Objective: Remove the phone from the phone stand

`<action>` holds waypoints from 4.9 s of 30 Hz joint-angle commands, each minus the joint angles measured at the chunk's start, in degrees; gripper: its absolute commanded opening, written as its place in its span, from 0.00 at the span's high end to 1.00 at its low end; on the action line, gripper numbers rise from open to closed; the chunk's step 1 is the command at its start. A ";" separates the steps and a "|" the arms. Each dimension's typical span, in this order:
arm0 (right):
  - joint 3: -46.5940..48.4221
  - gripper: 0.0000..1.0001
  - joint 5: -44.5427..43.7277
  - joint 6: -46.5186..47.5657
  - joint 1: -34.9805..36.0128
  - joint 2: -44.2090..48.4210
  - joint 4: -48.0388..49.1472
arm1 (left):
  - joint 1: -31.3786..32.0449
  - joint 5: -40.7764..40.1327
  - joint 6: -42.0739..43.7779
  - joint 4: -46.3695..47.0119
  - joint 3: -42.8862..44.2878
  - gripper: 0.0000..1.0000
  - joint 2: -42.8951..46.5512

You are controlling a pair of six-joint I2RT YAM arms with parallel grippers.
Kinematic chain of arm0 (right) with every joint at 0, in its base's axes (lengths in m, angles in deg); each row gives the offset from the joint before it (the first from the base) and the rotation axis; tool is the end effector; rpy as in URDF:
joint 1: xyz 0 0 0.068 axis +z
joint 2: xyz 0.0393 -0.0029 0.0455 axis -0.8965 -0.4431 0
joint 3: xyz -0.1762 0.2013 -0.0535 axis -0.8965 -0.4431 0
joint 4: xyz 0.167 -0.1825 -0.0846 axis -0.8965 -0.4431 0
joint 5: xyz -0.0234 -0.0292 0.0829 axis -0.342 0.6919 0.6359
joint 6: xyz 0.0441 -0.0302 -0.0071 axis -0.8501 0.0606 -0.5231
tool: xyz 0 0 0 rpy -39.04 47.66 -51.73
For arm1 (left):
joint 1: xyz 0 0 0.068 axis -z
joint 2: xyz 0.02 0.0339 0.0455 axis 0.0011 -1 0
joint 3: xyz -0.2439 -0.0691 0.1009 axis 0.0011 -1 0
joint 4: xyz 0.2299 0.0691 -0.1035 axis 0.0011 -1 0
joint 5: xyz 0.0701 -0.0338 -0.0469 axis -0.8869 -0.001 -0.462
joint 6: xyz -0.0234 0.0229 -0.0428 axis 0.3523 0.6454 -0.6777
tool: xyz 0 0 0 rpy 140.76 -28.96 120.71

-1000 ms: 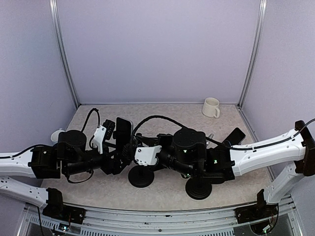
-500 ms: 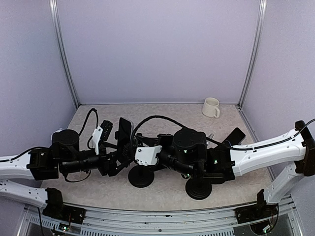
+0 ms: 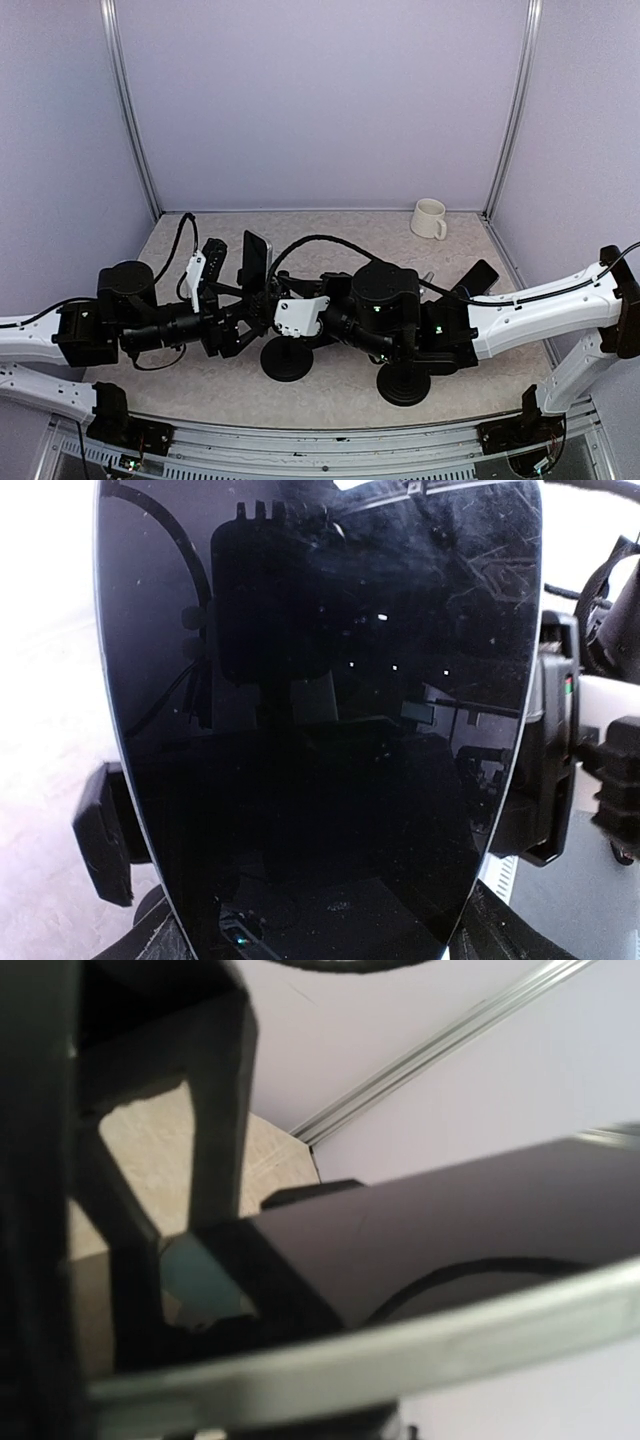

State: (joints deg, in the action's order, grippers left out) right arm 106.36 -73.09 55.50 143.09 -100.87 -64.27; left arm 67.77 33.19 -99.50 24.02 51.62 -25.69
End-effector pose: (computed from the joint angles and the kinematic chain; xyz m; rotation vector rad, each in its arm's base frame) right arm 0.0825 0.3567 0.3008 -1.3091 1.0865 0.0804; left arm 0.0809 -0.1858 0.2939 0.6909 1.7672 -0.9635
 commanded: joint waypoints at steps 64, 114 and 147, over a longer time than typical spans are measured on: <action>2.77 1.00 1.68 -0.65 -0.29 -0.84 0.21 | -53.31 2.75 -8.76 -18.53 8.82 0.70 -38.47; -0.16 0.29 4.89 -1.36 1.10 2.62 -3.77 | -27.86 2.03 4.82 11.71 -14.59 0.07 12.70; -13.16 0.07 34.57 -25.15 -13.45 27.64 -2.84 | 8.92 -28.89 52.13 -20.97 15.55 0.02 -5.47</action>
State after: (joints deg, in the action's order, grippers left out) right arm 94.82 -41.44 33.54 130.98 -75.06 -68.78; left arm 76.27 3.94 -54.15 5.05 63.64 -28.81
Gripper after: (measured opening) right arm 0.933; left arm 0.985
